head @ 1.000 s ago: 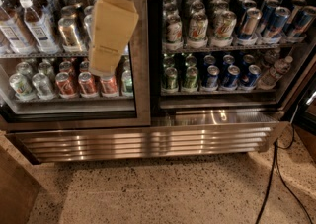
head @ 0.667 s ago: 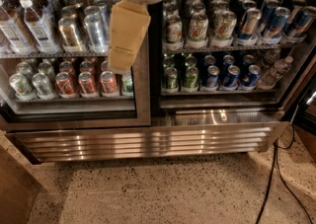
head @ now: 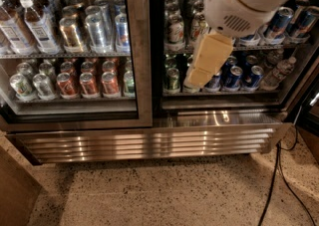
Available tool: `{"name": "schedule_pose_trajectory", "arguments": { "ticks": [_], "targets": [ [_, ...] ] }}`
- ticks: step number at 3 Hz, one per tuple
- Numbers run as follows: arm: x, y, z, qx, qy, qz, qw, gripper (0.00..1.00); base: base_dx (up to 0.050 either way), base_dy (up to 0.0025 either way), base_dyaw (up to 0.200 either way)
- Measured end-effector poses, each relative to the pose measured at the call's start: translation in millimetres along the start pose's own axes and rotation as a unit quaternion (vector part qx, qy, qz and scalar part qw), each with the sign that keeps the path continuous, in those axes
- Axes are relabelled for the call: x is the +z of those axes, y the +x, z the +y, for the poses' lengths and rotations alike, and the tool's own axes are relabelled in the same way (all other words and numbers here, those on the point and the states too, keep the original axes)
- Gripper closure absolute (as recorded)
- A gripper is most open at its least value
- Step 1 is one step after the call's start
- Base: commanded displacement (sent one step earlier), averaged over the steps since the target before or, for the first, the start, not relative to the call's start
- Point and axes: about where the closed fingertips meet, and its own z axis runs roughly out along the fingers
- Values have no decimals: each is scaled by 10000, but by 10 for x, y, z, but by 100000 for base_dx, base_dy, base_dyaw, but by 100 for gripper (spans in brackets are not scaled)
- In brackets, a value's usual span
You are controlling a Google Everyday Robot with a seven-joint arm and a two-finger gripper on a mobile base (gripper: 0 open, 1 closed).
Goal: Open right fridge door
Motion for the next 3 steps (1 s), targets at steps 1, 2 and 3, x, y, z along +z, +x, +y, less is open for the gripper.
{"name": "schedule_pose_trajectory", "arguments": {
  "ticks": [1, 2, 3],
  "targets": [
    [67, 13, -128, 153, 201, -806, 9964, 0, 0, 0, 0],
    [94, -115, -163, 346, 207, -1533, 9874, 0, 0, 0, 0],
    [198, -62, -459, 618, 442, -2330, 9695, 0, 0, 0, 0]
  ]
}}
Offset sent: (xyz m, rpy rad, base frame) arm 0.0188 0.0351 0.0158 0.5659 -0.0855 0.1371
